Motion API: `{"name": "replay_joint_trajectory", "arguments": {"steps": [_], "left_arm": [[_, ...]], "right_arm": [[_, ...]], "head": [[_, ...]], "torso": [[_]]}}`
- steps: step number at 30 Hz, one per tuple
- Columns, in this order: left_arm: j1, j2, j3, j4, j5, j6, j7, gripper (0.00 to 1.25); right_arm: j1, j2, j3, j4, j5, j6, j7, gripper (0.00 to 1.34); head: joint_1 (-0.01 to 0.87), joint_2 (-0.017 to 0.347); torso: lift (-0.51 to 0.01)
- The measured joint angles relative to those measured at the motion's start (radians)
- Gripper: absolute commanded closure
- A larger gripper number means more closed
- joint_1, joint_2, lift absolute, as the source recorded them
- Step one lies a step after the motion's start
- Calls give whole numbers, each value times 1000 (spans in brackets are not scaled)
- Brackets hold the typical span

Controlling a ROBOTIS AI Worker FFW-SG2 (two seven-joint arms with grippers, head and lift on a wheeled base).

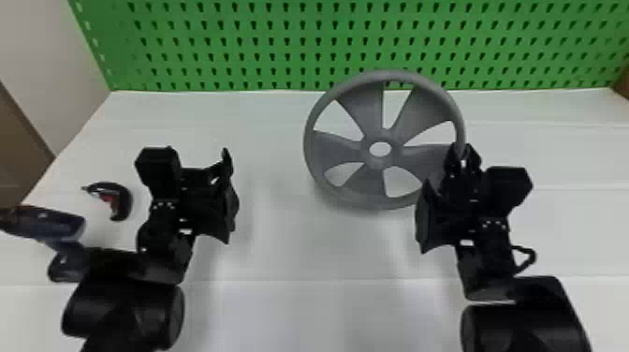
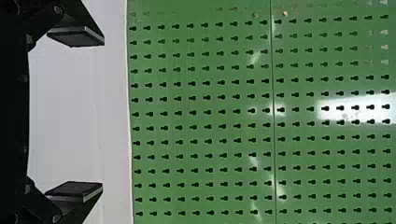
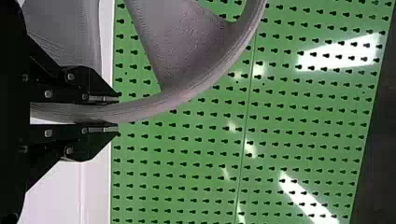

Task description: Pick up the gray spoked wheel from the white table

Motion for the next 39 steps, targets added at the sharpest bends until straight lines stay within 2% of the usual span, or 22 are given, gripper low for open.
{"name": "replay_joint_trajectory", "arguments": {"steps": [39], "left_arm": [[2,0,6,0,0,0,0,180]], "right_arm": [[-15,0,17,-7,-10,39,1,1276]], "head": [[770,44]], "torso": [[-98]]}}
